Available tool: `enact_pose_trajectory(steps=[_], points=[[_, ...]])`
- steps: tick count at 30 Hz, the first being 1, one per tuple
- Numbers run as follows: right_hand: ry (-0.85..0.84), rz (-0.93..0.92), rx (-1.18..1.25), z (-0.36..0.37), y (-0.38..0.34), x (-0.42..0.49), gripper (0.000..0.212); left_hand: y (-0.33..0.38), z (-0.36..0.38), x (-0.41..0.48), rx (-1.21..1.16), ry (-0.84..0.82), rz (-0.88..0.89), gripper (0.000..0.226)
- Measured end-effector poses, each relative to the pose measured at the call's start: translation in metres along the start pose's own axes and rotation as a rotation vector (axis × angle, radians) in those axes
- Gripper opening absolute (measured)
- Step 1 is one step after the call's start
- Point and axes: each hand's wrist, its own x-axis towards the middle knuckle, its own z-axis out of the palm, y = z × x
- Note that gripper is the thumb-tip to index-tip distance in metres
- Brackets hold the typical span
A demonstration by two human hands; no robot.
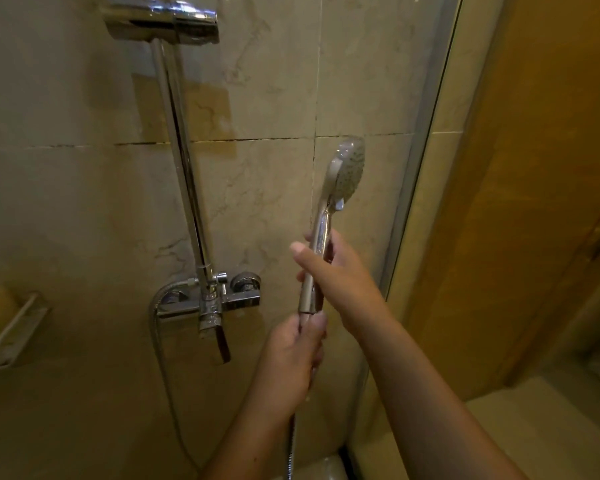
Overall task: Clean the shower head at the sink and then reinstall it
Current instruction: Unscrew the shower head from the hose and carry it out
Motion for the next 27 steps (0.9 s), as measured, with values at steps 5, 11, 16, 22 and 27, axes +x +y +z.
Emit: enact_pose_trajectory(steps=[5,11,16,22,27], points=[[0.090,0.003,-0.282,-0.002,0.011,0.000,0.025,-0.021,0.002,0.002,0.199,0.141,0.094,0.030],[0.124,0.028,0.115,-0.001,0.013,-0.006,0.040,-0.027,0.003,0.001,0.123,0.142,0.113,0.031],[-0.010,-0.002,0.472,-0.002,0.007,-0.009,0.025,-0.020,0.003,-0.004,0.075,0.093,0.151,0.035],[-0.339,0.077,0.984,-0.004,0.013,-0.007,0.046,-0.016,-0.003,-0.010,-0.279,-0.136,-0.022,0.046],[-0.465,0.105,1.081,0.001,0.024,-0.009,0.043,-0.020,-0.008,-0.015,-0.421,-0.217,-0.073,0.040]])
